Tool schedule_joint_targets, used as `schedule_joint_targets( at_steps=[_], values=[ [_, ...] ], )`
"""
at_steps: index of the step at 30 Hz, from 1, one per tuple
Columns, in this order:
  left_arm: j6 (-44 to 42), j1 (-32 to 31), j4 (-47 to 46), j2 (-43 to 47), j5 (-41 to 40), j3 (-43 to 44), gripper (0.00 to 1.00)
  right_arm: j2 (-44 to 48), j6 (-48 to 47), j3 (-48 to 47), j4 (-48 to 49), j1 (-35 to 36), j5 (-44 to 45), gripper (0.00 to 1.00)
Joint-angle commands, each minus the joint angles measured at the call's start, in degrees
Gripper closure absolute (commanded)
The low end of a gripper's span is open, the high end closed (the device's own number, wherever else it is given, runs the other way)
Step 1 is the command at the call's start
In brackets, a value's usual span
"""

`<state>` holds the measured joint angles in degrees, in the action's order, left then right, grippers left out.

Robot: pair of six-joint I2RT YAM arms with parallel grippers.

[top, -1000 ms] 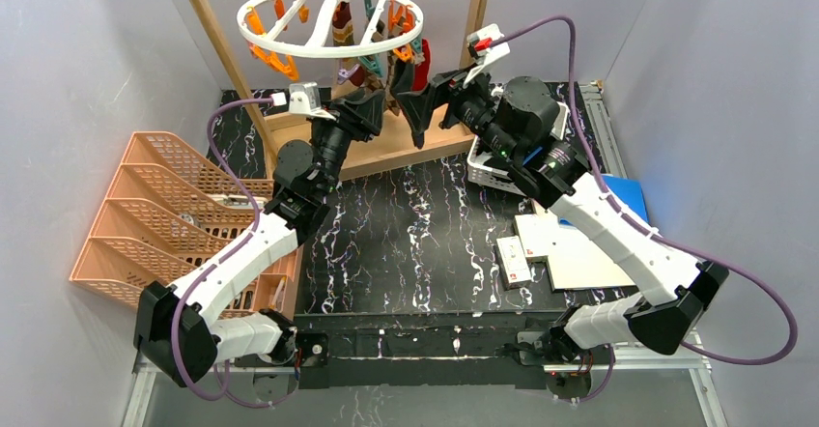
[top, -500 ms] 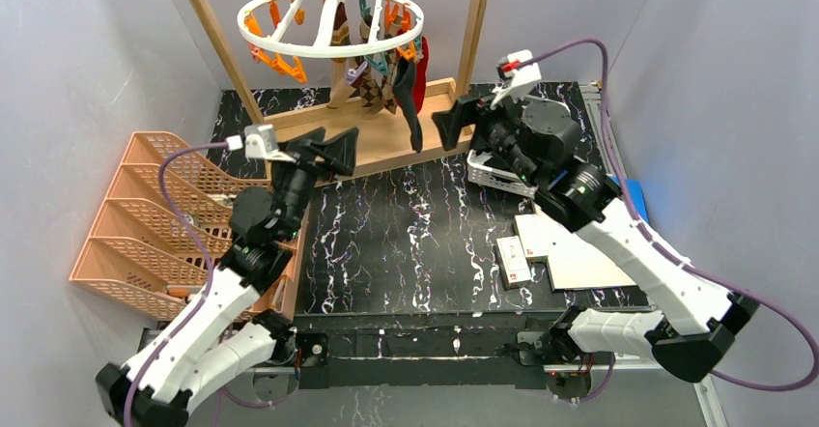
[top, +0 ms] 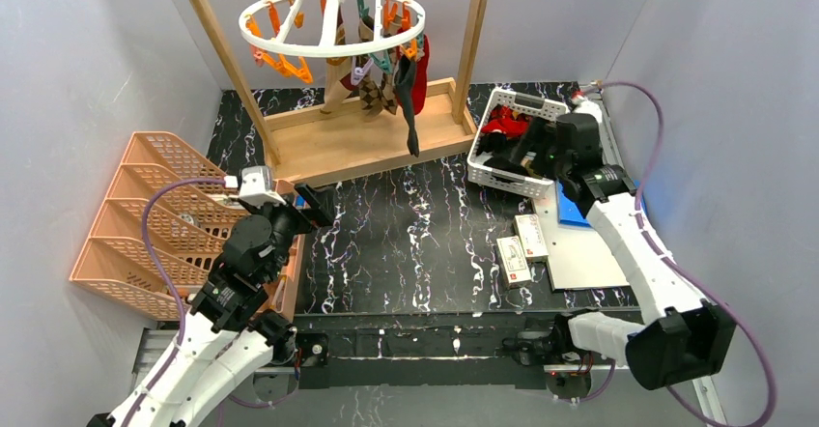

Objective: Clip the socks to the hanger
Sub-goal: Pick up the sock from the bin.

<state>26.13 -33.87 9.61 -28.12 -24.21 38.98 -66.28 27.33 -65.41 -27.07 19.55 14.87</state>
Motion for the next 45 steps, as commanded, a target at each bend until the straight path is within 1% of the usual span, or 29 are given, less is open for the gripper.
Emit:
schedule_joint_targets(
  at_steps=[1, 4, 7, 9, 11, 14, 16, 19, 22, 24, 30, 33, 35, 39, 45],
  values=[
    [-2.04, -0.06, 4.54, 3.70, -0.61, -2.48, 0.02, 2.02, 13.63, 6.06, 8.74, -8.24, -10.46, 0.02],
    [-2.44, -0.06, 5.07, 6.70, -0.75, -5.25, 0.02, -0.41, 20.03, 9.71, 15.53, -11.72, -10.48, 0.07],
    [-2.01, -0.06, 7.46, 9.72, -0.55, -7.27, 0.02, -5.67, 22.98, 8.72, 18.72, -14.20, -9.30, 0.12],
    [-1.73, -0.06, 9.33, 12.19, -0.47, -8.48, 0.02, -9.63, 22.96, 6.50, 20.45, -14.67, -7.87, 0.15],
    [-1.53, -0.06, 9.27, 14.05, -0.73, -8.80, 0.01, -14.11, 21.70, 3.17, 21.87, -14.80, -7.72, 0.21],
    [-1.86, -0.06, 8.09, 15.90, 0.12, -10.04, 0.02, -21.40, 19.78, -1.67, 21.77, -14.80, -8.40, 0.32],
    [-2.33, -0.06, 7.97, 15.87, 0.71, -9.98, 0.02, -25.48, 18.56, -4.07, 21.27, -14.80, -8.00, 0.36],
    [-3.18, -0.06, 8.03, 14.88, 0.70, -9.73, 0.02, -29.01, 17.28, -4.28, 22.37, -14.80, -7.60, 0.35],
    [-3.45, -0.06, 7.95, 13.19, -0.04, -9.65, 0.02, -31.74, 16.68, -4.37, 22.83, -14.80, -6.78, 0.26],
    [-3.58, -0.06, 8.25, 11.67, -0.27, -9.27, 0.02, -32.93, 16.13, -4.23, 23.32, -14.79, -6.31, 0.24],
    [-3.63, -0.06, 8.69, 9.38, 0.30, -8.68, 0.02, -35.25, 13.19, -4.47, 23.92, -14.80, -6.25, 0.23],
    [-3.62, -0.06, 8.28, 9.76, 0.56, -8.97, 0.02, -35.62, 12.22, -4.01, 24.78, -14.78, -6.47, 0.27],
    [-3.63, -0.06, 7.93, 9.80, 0.65, -9.22, 0.02, -35.83, 12.07, -3.81, 25.17, -14.78, -6.62, 0.32],
    [-3.69, -0.06, 7.80, 9.61, 0.76, -9.30, 0.02, -35.79, 11.96, -3.18, 26.29, -14.78, -7.40, 0.51],
    [-3.72, -0.06, 7.72, 9.35, 0.98, -9.27, 0.01, -36.30, 11.78, -4.05, 25.83, -14.80, -8.31, 0.68]
  ],
)
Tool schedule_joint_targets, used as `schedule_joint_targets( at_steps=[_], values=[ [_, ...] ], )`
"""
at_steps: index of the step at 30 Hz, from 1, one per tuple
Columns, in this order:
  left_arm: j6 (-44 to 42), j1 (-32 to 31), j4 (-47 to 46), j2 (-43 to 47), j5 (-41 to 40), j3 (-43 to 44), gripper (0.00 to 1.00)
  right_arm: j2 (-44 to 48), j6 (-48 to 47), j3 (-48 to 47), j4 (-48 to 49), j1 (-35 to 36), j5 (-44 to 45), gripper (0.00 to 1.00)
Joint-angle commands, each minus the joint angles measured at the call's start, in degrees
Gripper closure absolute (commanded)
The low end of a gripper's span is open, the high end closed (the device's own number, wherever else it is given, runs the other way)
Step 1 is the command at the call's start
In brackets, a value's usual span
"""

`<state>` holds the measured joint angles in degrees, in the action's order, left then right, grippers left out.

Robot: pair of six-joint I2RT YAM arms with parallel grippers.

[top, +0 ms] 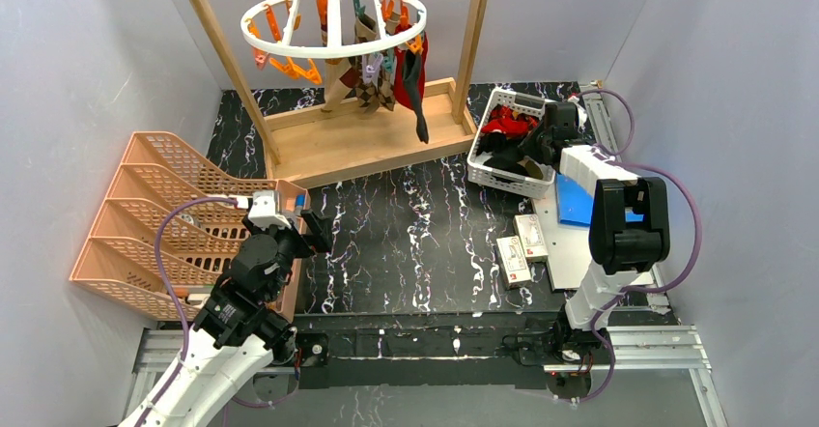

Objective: Clip the socks to the hanger
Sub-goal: Pick up the sock from the bin.

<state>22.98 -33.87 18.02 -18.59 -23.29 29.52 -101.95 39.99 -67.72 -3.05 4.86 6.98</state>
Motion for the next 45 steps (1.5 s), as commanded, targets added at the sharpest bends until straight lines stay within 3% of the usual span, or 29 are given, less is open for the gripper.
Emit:
schedule_joint_targets(
  at_steps=[1, 4, 7, 19, 33, 39, 45],
  values=[
    [-0.57, -0.06, -0.70, -0.21, 0.15, 0.15, 0.02, -0.54, -1.02, -1.99, 1.60, -0.12, -0.54, 0.72],
    [-0.56, -0.06, -0.84, -0.31, 0.48, 0.19, 0.02, 0.39, -1.59, -2.15, 1.62, -0.12, -0.76, 0.89],
    [-0.54, -0.06, -0.85, -0.35, 0.52, 0.19, 0.02, 2.37, -1.92, -2.37, 1.43, -0.11, -0.57, 0.99],
    [-0.40, -0.06, -1.06, 0.04, 1.61, 0.19, 0.02, 14.46, -3.28, -3.91, 1.34, -0.12, 2.83, 0.99],
    [-0.31, -0.06, -1.15, 1.08, 2.20, 0.10, 0.02, 18.06, -3.01, -9.93, -2.66, -0.12, -4.91, 0.99],
    [-0.30, -0.06, -1.23, 1.51, 2.46, 0.10, 0.02, 20.65, -3.38, -10.45, 0.00, -0.11, -14.44, 0.99],
    [-0.31, -0.06, -1.46, 1.62, 2.93, -0.03, 0.02, 25.95, -2.31, -7.83, 6.96, 0.16, -30.23, 0.99]
  ],
)
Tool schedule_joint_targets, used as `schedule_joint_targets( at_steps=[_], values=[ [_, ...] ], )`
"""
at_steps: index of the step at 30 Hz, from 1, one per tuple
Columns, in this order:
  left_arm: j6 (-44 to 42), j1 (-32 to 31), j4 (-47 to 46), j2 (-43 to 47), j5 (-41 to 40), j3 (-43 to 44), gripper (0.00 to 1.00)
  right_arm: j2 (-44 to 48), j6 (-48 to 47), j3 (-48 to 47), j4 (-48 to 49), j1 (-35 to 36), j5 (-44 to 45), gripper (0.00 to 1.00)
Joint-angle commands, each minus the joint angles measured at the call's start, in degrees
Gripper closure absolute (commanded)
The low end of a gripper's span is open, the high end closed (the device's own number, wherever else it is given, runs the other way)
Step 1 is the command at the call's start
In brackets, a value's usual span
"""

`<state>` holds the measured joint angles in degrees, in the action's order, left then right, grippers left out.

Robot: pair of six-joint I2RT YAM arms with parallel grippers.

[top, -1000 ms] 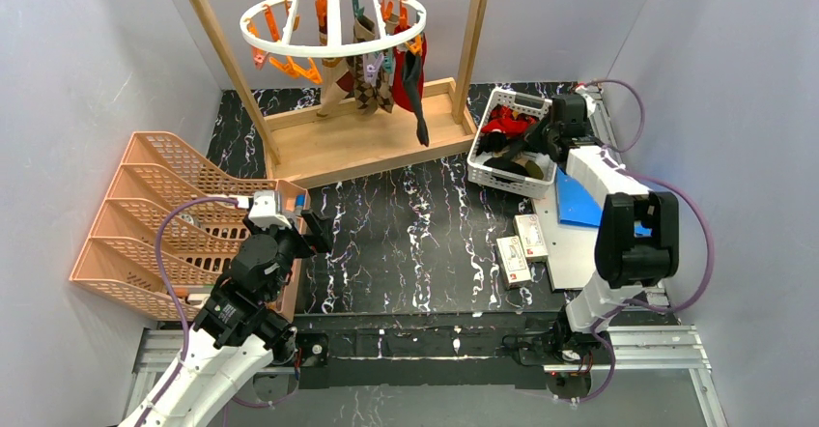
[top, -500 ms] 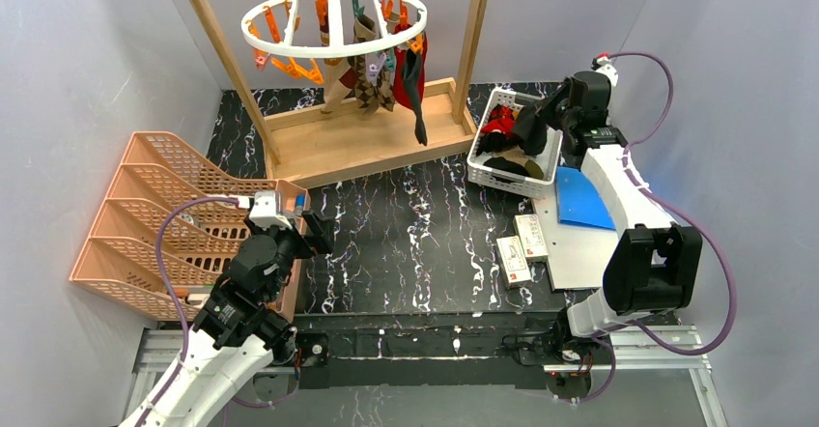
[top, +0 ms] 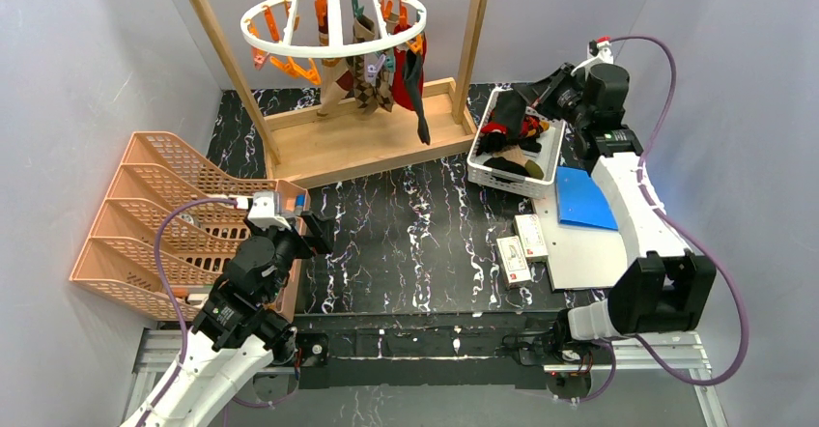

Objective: Clip the socks to the hanger
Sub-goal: Pick up the sock from the bin.

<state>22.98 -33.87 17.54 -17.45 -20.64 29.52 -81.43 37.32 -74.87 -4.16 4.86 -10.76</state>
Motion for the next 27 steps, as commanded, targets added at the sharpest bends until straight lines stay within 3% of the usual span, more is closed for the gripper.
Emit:
schedule_joint_targets(
  at_steps=[1, 7, 17, 21, 27],
  values=[
    [-0.31, -0.06, -0.98, 0.49, 0.40, -0.04, 0.02, 6.86, 0.64, 0.48, 9.73, 0.21, -15.79, 0.99],
    [-0.46, -0.06, -1.87, 0.63, 1.89, -0.41, 0.02, 15.61, 2.33, 7.97, 16.10, 0.70, -28.20, 0.99],
    [-2.17, -0.06, -6.93, 4.47, 9.04, -1.49, 0.02, 27.24, 4.29, 16.52, 13.15, 8.04, -44.31, 0.99],
    [-1.26, -0.06, -17.87, 6.83, 17.60, -4.71, 0.04, 29.66, 9.12, 19.07, 13.96, 9.32, -44.24, 0.99],
    [2.21, -0.06, -43.76, -0.24, 34.36, -8.90, 0.08, 30.50, 31.07, 27.32, 32.41, 10.34, -38.97, 0.99]
  ],
)
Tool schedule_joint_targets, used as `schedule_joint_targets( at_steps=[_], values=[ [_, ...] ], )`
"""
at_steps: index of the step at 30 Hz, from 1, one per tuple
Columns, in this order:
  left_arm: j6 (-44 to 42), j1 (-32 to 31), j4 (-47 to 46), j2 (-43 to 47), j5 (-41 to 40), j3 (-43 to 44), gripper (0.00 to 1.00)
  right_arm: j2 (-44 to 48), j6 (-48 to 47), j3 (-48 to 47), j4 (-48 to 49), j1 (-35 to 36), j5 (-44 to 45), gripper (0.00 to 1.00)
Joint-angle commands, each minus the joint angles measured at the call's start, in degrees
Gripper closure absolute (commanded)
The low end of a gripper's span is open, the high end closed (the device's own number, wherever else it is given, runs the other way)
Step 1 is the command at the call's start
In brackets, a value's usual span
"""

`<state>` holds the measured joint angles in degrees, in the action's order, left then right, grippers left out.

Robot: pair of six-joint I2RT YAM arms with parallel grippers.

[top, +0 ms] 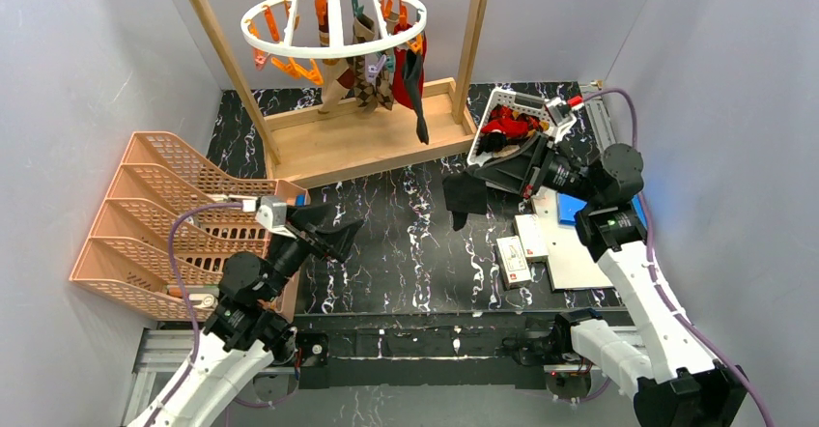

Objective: Clip the socks to the hanger
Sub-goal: Pick up the sock from the bin.

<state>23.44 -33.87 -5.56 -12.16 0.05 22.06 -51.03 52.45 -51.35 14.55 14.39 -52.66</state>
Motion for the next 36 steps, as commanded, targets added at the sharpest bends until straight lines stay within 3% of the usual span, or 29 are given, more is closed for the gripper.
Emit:
schedule_joint_targets(
  at_steps=[1, 4, 11, 15, 21, 30, 36],
  values=[
    [0.75, -0.06, -23.60, -7.69, 14.90, -0.91, 0.08, -0.02, 18.56, 4.64, 14.88, 1.23, 4.40, 0.99],
    [-7.32, -0.14, -27.00, -14.47, 17.37, 3.17, 0.02, -0.63, 21.85, 4.51, 13.18, 2.36, 7.88, 0.99],
    [-29.95, -0.31, -27.05, -25.36, 20.10, 12.07, 0.01, -2.41, 28.60, 1.14, 2.41, 3.53, 10.80, 0.99],
    [-39.47, -0.76, -25.26, -28.76, 20.00, 13.71, 0.02, -3.25, 31.66, -0.18, -4.84, 4.69, 13.55, 0.99],
    [-54.07, -4.75, -24.34, -30.86, 17.40, 14.31, 0.02, -6.49, 36.42, -1.24, -5.98, 8.84, 16.76, 0.99],
    [-56.71, -15.94, -22.90, -32.14, 11.09, 14.55, 0.02, -13.01, 36.33, -4.16, -5.95, 19.90, 29.21, 0.99],
    [-56.74, -18.93, -22.90, -31.71, 7.67, 13.18, 0.02, -13.08, 38.03, -4.20, -4.22, 24.48, 36.24, 0.99]
  ],
)
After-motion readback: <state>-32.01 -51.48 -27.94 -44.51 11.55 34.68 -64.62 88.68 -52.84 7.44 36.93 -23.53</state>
